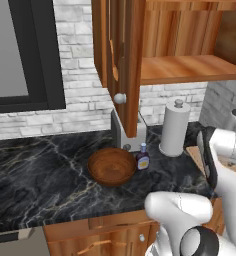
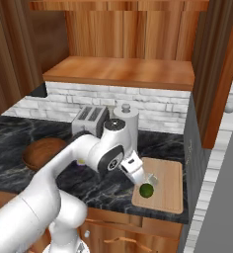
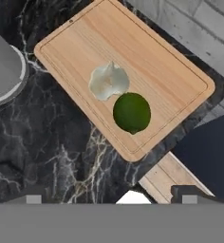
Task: Open the cabinet. Place the bowl and condiment on the counter. Then place the lime and garlic on the cutting board.
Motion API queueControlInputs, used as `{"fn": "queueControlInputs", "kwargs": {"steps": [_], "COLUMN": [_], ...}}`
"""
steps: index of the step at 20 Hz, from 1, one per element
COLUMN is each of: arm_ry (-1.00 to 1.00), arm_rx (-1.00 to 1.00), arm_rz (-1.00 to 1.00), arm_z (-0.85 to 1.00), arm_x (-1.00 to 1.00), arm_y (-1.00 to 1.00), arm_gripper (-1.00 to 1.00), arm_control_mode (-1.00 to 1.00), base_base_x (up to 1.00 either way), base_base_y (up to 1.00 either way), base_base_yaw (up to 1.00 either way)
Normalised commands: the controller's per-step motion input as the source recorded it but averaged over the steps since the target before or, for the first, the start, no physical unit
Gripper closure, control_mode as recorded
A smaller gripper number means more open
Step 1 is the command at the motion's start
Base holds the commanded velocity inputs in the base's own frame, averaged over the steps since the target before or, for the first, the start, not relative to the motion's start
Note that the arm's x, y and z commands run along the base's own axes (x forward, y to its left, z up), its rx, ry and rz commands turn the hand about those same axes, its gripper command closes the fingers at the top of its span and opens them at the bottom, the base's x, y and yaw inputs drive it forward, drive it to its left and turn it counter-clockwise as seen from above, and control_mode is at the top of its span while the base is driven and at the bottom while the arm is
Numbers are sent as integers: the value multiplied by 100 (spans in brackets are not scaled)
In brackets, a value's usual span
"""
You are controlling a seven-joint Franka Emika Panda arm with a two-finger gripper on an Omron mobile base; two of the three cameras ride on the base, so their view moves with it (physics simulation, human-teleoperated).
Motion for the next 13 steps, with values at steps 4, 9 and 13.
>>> {"fn": "queueControlInputs", "kwargs": {"steps": [4,9,13], "arm_ry": [-41,-39,-33], "arm_rx": [-4,0,-2], "arm_rz": [1,0,0], "arm_z": [45,53,65], "arm_x": [-56,-55,-58], "arm_y": [29,40,55], "arm_gripper": [-100,-100,-100], "arm_control_mode": [-100,-100,-100], "base_base_x": [0,0,0], "base_base_y": [0,0,0], "base_base_yaw": [0,0,0]}}
